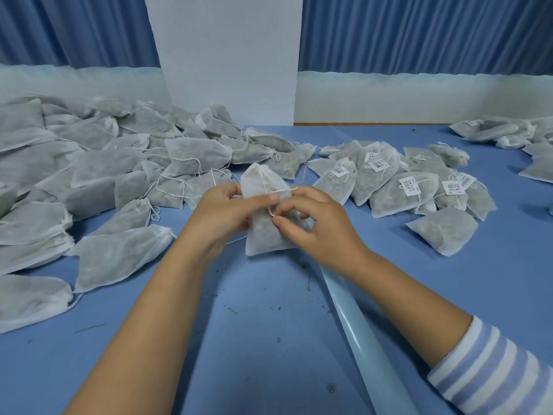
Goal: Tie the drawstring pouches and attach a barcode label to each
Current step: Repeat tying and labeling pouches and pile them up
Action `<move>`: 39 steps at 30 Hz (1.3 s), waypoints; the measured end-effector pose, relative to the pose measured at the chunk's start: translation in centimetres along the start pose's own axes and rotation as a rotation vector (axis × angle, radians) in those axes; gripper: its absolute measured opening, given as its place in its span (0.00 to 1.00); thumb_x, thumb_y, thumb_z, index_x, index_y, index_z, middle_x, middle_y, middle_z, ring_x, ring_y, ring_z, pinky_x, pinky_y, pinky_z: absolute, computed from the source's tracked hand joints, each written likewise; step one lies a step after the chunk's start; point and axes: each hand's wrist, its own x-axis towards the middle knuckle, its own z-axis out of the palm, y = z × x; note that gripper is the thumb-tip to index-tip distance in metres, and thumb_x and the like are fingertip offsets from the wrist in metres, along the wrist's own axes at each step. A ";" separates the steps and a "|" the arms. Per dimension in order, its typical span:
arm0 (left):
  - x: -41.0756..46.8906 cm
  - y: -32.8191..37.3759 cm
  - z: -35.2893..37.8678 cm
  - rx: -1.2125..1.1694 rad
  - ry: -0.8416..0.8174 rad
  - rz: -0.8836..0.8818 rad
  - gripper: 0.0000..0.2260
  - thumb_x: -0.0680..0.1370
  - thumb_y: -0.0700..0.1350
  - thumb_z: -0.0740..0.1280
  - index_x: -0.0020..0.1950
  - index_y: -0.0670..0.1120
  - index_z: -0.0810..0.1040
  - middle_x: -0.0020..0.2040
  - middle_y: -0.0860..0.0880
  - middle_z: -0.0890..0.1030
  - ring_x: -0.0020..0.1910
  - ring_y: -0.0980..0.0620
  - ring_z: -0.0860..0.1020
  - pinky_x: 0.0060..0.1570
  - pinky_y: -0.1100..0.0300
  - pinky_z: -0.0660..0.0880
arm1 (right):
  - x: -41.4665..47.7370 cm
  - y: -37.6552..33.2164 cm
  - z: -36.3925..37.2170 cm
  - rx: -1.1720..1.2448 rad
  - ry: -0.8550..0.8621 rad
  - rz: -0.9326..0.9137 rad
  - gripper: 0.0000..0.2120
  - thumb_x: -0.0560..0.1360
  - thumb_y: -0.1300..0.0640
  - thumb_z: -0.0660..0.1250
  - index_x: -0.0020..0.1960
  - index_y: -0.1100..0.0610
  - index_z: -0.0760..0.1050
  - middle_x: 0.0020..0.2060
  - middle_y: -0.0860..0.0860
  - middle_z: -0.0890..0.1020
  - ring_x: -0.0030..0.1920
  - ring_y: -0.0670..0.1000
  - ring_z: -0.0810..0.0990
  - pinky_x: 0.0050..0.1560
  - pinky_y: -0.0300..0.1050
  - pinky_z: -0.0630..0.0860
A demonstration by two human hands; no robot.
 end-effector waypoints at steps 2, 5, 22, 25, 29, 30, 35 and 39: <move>0.0 -0.1 0.0 0.031 0.010 0.020 0.08 0.74 0.37 0.74 0.52 0.40 0.83 0.48 0.41 0.86 0.47 0.46 0.84 0.52 0.51 0.81 | -0.1 -0.1 0.0 0.014 -0.012 -0.006 0.04 0.73 0.59 0.73 0.47 0.53 0.83 0.52 0.47 0.79 0.54 0.47 0.77 0.58 0.36 0.70; 0.3 -0.3 -0.5 0.017 0.040 0.010 0.05 0.74 0.36 0.73 0.48 0.41 0.84 0.48 0.41 0.86 0.47 0.46 0.84 0.54 0.50 0.81 | 0.2 -0.1 -0.3 0.113 0.065 0.145 0.08 0.75 0.57 0.71 0.48 0.45 0.82 0.56 0.45 0.78 0.57 0.40 0.75 0.55 0.32 0.71; 1.0 -1.4 -2.2 -0.118 -0.366 -0.262 0.08 0.64 0.42 0.75 0.42 0.44 0.88 0.46 0.46 0.87 0.44 0.53 0.85 0.39 0.63 0.80 | 1.4 1.7 -3.5 0.386 -0.313 0.708 0.08 0.73 0.65 0.71 0.42 0.55 0.74 0.31 0.48 0.79 0.33 0.44 0.77 0.34 0.36 0.74; 1.0 -1.8 -1.7 -0.204 -0.423 -0.266 0.06 0.67 0.42 0.72 0.41 0.44 0.88 0.46 0.45 0.87 0.44 0.52 0.86 0.40 0.61 0.81 | 1.2 1.6 -3.3 0.371 -0.298 0.603 0.05 0.73 0.63 0.70 0.45 0.54 0.78 0.34 0.48 0.81 0.35 0.42 0.78 0.35 0.32 0.74; 1.1 -1.9 -1.6 -0.291 -0.434 -0.263 0.06 0.69 0.41 0.71 0.40 0.42 0.88 0.44 0.44 0.87 0.42 0.51 0.86 0.38 0.61 0.81 | 1.1 1.6 -3.5 0.389 -0.299 0.530 0.07 0.73 0.64 0.72 0.51 0.58 0.80 0.40 0.52 0.85 0.39 0.42 0.81 0.37 0.31 0.74; 1.1 -1.9 -1.6 -0.310 -0.435 -0.264 0.06 0.69 0.41 0.70 0.40 0.41 0.87 0.43 0.44 0.87 0.41 0.51 0.86 0.38 0.61 0.81 | 1.1 1.7 -3.5 0.394 -0.296 0.514 0.09 0.72 0.65 0.73 0.52 0.59 0.80 0.42 0.54 0.85 0.40 0.44 0.82 0.40 0.32 0.76; 1.2 -2.1 -1.6 -0.429 -0.412 -0.313 0.09 0.70 0.41 0.68 0.43 0.40 0.87 0.42 0.45 0.86 0.38 0.52 0.85 0.35 0.61 0.80 | 1.0 2.0 -2.8 0.342 -0.217 0.405 0.12 0.70 0.67 0.75 0.53 0.61 0.79 0.38 0.50 0.81 0.38 0.47 0.78 0.41 0.34 0.75; 1.4 -2.4 -1.6 -0.505 -0.421 -0.356 0.18 0.73 0.44 0.67 0.61 0.38 0.79 0.49 0.45 0.84 0.41 0.52 0.84 0.39 0.61 0.80 | 1.0 2.3 -2.4 0.209 -0.130 0.278 0.10 0.71 0.63 0.75 0.50 0.55 0.82 0.38 0.48 0.82 0.38 0.44 0.76 0.43 0.34 0.73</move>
